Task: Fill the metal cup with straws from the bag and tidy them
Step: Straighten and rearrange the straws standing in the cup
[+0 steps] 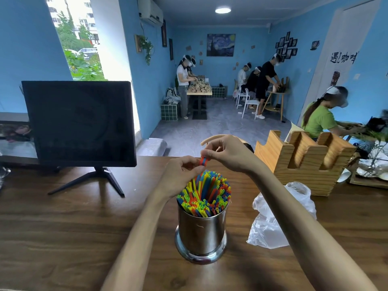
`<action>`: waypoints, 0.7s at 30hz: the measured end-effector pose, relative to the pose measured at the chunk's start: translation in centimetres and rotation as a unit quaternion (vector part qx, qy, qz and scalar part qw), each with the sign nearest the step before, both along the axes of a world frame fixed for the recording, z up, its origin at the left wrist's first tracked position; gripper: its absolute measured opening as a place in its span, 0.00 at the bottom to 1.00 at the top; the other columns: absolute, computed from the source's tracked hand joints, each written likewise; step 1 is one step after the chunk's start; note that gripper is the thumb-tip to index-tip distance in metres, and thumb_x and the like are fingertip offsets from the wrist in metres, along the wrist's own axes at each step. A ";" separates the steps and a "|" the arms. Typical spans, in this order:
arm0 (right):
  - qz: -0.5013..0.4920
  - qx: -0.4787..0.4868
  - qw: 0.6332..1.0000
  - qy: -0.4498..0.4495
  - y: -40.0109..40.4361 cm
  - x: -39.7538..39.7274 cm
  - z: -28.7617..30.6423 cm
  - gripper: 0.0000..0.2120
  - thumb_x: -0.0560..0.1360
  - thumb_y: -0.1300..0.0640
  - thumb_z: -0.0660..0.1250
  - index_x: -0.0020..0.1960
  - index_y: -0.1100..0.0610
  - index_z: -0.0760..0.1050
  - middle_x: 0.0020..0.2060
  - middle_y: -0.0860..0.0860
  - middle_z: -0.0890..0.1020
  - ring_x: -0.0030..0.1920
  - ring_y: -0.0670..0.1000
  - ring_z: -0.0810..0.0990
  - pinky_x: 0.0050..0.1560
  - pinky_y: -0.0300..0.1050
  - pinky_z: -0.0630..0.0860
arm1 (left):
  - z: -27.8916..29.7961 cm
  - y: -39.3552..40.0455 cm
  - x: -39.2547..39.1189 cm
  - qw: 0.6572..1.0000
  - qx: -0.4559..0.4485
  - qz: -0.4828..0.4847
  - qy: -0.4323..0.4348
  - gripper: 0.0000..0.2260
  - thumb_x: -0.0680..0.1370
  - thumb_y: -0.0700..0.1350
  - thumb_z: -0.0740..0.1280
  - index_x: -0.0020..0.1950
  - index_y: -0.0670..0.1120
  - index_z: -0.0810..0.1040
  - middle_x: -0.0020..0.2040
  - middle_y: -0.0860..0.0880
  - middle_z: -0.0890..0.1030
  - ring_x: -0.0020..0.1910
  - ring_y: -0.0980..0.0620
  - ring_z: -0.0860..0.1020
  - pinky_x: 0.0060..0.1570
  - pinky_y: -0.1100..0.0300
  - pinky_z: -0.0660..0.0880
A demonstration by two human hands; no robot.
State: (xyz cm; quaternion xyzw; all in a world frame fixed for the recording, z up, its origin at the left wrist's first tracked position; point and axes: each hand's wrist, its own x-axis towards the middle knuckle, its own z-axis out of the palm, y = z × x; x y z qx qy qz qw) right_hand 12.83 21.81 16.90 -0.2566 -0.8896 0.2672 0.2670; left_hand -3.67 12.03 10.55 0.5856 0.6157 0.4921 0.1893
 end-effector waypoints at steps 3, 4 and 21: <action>-0.009 -0.011 1.000 0.006 0.1 0.1 -0.1 0.10 0.79 0.51 0.72 0.39 0.50 0.83 0.48 0.52 0.87 0.43 0.49 0.84 0.49 0.51 0.81 | -0.5 0.2 -0.2 0.999 -0.030 0.021 0.028 0.03 0.79 0.52 0.73 0.52 0.58 0.83 0.47 0.61 0.83 0.50 0.61 0.80 0.53 0.65 0.76; -0.015 -0.019 1.000 0.010 0.1 0.1 0.0 0.09 0.79 0.51 0.71 0.41 0.52 0.84 0.48 0.53 0.87 0.43 0.50 0.84 0.49 0.51 0.81 | -0.6 0.3 -0.4 0.997 -0.045 0.036 0.046 0.02 0.78 0.54 0.72 0.50 0.59 0.83 0.48 0.61 0.83 0.54 0.57 0.80 0.59 0.56 0.75; -0.195 -0.070 0.898 0.389 2.1 3.9 1.7 0.08 0.82 0.53 0.68 0.45 0.50 0.83 0.32 0.40 0.83 0.31 0.37 0.75 0.35 0.30 0.72 | 1.0 -0.8 -0.2 0.982 0.049 -0.011 -0.184 0.04 0.79 0.46 0.72 0.51 0.54 0.85 0.45 0.55 0.88 0.47 0.63 0.84 0.43 0.74 0.75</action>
